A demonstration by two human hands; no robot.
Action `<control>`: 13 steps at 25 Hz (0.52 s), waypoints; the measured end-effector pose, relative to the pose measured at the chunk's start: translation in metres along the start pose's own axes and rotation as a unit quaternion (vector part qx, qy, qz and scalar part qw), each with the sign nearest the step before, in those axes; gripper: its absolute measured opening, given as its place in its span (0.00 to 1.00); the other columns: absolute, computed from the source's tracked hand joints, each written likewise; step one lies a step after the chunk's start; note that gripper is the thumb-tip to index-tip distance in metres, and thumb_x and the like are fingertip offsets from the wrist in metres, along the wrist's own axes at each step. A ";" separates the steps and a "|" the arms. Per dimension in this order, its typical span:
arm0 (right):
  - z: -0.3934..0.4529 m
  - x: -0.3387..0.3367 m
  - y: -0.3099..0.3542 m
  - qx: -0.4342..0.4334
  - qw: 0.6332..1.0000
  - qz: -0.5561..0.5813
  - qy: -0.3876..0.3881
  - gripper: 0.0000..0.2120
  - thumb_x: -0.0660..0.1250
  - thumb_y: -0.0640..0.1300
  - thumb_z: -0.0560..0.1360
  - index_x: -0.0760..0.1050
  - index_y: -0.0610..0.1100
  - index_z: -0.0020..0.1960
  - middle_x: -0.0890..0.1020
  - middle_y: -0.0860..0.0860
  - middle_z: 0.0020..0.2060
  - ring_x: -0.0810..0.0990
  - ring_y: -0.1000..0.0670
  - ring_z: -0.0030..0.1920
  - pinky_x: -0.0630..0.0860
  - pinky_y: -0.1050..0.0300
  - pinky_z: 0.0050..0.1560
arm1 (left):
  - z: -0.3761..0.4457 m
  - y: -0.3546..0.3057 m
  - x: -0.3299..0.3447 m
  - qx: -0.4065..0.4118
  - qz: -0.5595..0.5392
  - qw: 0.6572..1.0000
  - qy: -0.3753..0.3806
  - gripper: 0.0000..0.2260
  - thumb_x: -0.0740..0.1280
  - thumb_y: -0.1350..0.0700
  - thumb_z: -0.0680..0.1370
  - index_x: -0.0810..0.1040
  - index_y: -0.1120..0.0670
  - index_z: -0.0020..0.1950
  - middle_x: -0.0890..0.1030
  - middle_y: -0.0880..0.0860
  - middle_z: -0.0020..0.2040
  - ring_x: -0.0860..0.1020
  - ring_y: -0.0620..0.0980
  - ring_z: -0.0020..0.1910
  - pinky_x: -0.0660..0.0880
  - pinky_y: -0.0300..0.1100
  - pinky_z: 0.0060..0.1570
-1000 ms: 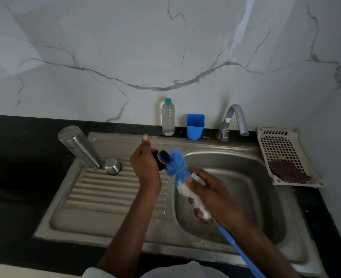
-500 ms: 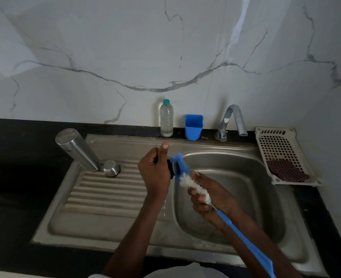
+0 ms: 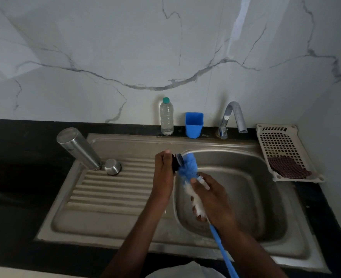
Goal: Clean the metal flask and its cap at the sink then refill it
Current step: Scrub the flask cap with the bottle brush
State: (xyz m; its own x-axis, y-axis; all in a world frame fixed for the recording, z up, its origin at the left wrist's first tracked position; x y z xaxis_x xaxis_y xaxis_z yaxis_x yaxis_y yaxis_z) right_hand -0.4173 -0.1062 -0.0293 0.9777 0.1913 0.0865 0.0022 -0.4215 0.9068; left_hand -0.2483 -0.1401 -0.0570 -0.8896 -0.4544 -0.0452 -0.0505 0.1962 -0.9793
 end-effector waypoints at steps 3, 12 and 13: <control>0.007 -0.009 0.002 -0.010 1.000 0.001 -0.024 0.07 0.67 0.48 0.82 0.81 0.51 0.58 0.82 0.49 0.33 0.78 0.51 0.27 0.72 0.58 0.27 | -0.003 0.009 0.006 -0.030 0.067 0.997 -0.022 0.14 0.54 0.45 0.88 0.71 0.54 0.56 0.79 0.54 0.46 0.79 0.51 0.45 0.78 0.47 0.44; 0.003 -0.010 0.003 -0.040 0.998 -0.048 -0.021 0.11 0.68 0.50 0.81 0.79 0.53 0.63 0.84 0.45 0.42 0.81 0.51 0.34 0.74 0.60 0.29 | -0.023 0.022 0.008 -0.165 0.053 0.985 0.011 0.38 0.44 0.29 0.81 0.82 0.56 0.49 0.84 0.55 0.36 0.79 0.47 0.26 0.74 0.38 0.26; 0.003 -0.010 0.004 -0.032 0.999 -0.037 -0.023 0.09 0.68 0.49 0.81 0.79 0.53 0.61 0.84 0.45 0.41 0.81 0.51 0.33 0.74 0.60 0.29 | -0.025 0.017 0.011 -0.137 0.053 0.989 0.019 0.38 0.44 0.28 0.79 0.83 0.55 0.53 0.86 0.55 0.39 0.82 0.47 0.30 0.77 0.39 0.28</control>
State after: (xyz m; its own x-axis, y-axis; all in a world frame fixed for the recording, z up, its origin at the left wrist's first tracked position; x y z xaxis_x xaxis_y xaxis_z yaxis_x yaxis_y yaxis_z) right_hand -0.4264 -0.1127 -0.0280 0.9839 0.1790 0.0012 0.0626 -0.3507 0.9344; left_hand -0.2703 -0.1198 -0.0693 -0.9129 -0.3864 -0.1313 -0.0728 0.4706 -0.8793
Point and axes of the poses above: each hand's wrist, its own z-axis towards the middle knuckle, its own x-axis out of the palm, y = z × x, the point moved 10 cm from there along z, towards the middle knuckle
